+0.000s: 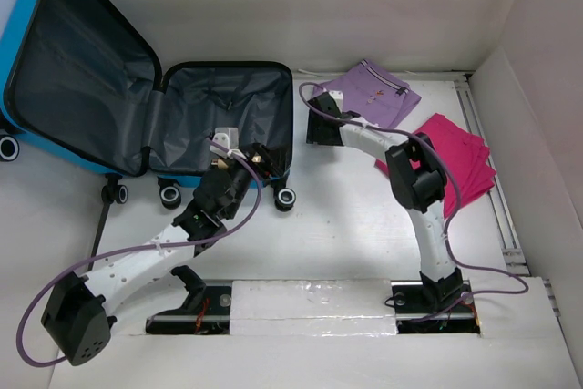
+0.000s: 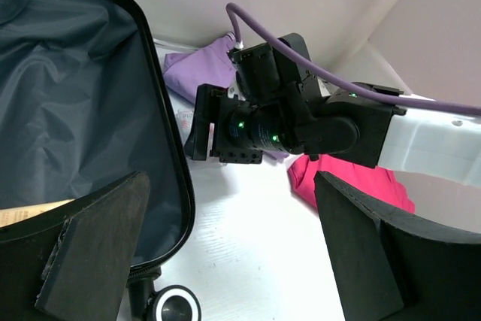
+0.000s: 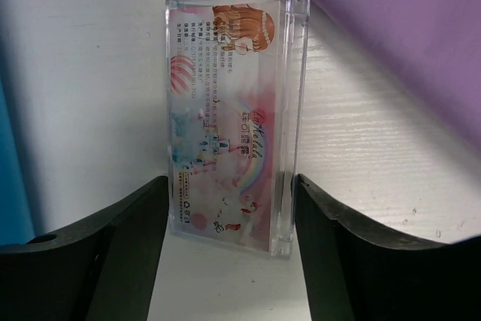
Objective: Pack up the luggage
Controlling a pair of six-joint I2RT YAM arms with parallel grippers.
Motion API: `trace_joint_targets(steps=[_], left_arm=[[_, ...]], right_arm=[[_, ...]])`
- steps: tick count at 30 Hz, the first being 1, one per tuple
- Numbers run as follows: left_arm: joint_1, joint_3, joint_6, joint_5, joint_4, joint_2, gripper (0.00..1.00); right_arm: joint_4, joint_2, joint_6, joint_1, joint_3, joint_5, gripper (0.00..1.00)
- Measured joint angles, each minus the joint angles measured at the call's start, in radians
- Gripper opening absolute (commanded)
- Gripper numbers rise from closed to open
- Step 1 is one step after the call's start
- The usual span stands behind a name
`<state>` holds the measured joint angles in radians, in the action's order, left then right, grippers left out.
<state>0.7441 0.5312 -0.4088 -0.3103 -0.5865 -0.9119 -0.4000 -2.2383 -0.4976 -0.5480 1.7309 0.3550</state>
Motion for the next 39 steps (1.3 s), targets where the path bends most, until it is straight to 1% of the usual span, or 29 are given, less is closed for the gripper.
trace_joint_targets(steps=[2, 4, 6, 7, 8, 9, 10, 13, 23, 29, 30, 35, 39], left_arm=[[0.0, 0.0, 0.0, 0.0, 0.0, 0.002, 0.87], [0.0, 0.0, 0.0, 0.0, 0.0, 0.005, 0.87], [0.0, 0.0, 0.0, 0.0, 0.0, 0.006, 0.87], [0.0, 0.0, 0.0, 0.0, 0.0, 0.006, 0.87], [0.0, 0.0, 0.0, 0.0, 0.0, 0.006, 0.87], [0.0, 0.0, 0.0, 0.0, 0.0, 0.006, 0.87], [0.0, 0.0, 0.0, 0.0, 0.0, 0.006, 0.87], [0.0, 0.0, 0.0, 0.0, 0.0, 0.006, 0.87], [0.0, 0.0, 0.0, 0.0, 0.0, 0.006, 0.85], [0.0, 0.0, 0.0, -0.001, 0.0, 0.006, 0.85], [0.0, -0.001, 0.0, -0.001, -0.001, 0.006, 0.85], [0.0, -0.023, -0.007, -0.027, 0.006, 0.045, 0.85], [0.0, -0.069, -0.031, -0.087, 0.007, 0.146, 0.85]], right_arm=[[-0.006, -0.002, -0.001, -0.003, 0.002, 0.013, 0.63], [-0.011, -0.002, -0.005, -0.005, 0.004, 0.015, 0.55], [-0.011, -0.002, -0.01, -0.005, 0.003, 0.015, 0.46], [-0.003, 0.0, -0.013, -0.005, -0.005, 0.016, 0.39], [0.011, 0.006, -0.018, -0.005, -0.02, 0.017, 0.33], [0.027, 0.015, -0.022, -0.005, -0.039, 0.017, 0.3], [0.044, 0.027, -0.026, -0.005, -0.061, 0.019, 0.3], [0.076, 0.078, -0.032, -0.005, -0.144, 0.026, 0.22], [0.071, 0.287, -0.019, -0.026, -0.377, 0.046, 0.22], [0.08, 0.442, -0.009, -0.053, -0.454, 0.05, 0.22], [0.08, 0.467, -0.006, -0.057, -0.464, 0.05, 0.23], [0.072, 0.562, 0.024, -0.084, -0.461, 0.038, 0.24], [0.063, 0.575, 0.064, -0.142, -0.362, -0.003, 0.24]])
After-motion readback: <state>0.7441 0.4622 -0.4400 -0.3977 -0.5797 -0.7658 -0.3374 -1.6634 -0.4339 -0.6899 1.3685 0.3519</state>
